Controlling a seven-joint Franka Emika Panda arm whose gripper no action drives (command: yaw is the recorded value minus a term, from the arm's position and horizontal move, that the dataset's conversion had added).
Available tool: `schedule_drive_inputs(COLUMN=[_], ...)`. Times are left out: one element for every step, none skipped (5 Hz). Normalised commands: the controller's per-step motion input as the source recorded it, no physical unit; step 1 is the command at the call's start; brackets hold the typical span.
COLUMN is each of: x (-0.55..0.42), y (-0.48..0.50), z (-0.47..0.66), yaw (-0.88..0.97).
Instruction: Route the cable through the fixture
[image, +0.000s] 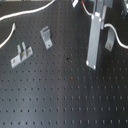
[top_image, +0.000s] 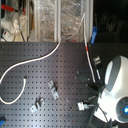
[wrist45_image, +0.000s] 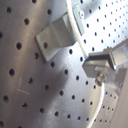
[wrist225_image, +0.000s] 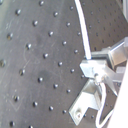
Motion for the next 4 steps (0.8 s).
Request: schedule_drive_inputs(x=[0.137,-0.001,0.056,0.001], y=[0.316,0.001,-0.029,0.004], z=[0.1,0.1,0.35,0.3], yaw=[-0.08,0.0,0.0,0.03])
